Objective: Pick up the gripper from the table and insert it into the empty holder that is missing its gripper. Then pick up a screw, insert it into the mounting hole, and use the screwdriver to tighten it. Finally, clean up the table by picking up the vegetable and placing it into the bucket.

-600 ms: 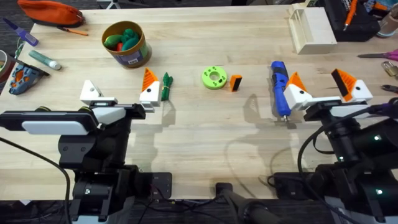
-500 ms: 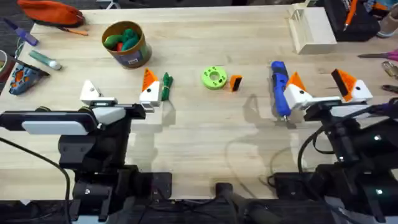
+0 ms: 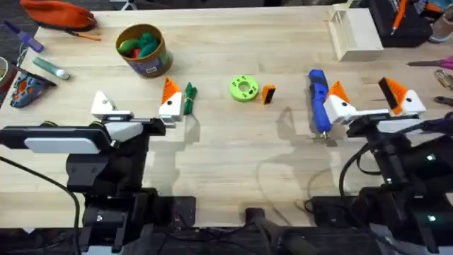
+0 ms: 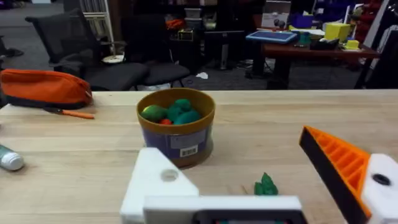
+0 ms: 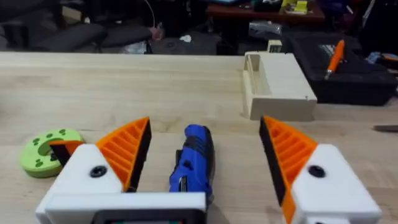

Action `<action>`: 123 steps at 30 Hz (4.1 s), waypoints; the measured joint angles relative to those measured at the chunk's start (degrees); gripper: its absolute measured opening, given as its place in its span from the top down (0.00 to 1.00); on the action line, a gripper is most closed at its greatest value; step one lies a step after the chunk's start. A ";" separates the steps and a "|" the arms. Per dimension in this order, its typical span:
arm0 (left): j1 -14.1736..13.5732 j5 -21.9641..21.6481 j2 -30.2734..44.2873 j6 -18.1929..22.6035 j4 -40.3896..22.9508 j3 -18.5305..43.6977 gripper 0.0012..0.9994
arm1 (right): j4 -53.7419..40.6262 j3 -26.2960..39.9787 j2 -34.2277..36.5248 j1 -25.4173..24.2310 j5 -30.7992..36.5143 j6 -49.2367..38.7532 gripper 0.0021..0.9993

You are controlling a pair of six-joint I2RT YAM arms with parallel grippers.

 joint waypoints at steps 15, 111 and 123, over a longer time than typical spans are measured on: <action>0.00 0.00 11.66 1.70 -14.99 24.02 0.01 | -12.16 23.99 8.45 0.00 0.00 1.07 0.01; -8.42 4.27 108.33 2.09 -59.10 74.48 0.99 | -63.27 65.47 61.44 0.00 -0.02 1.11 0.01; -8.42 4.28 108.33 2.08 -58.38 74.48 1.00 | -63.27 65.47 61.44 0.00 -0.02 1.11 0.01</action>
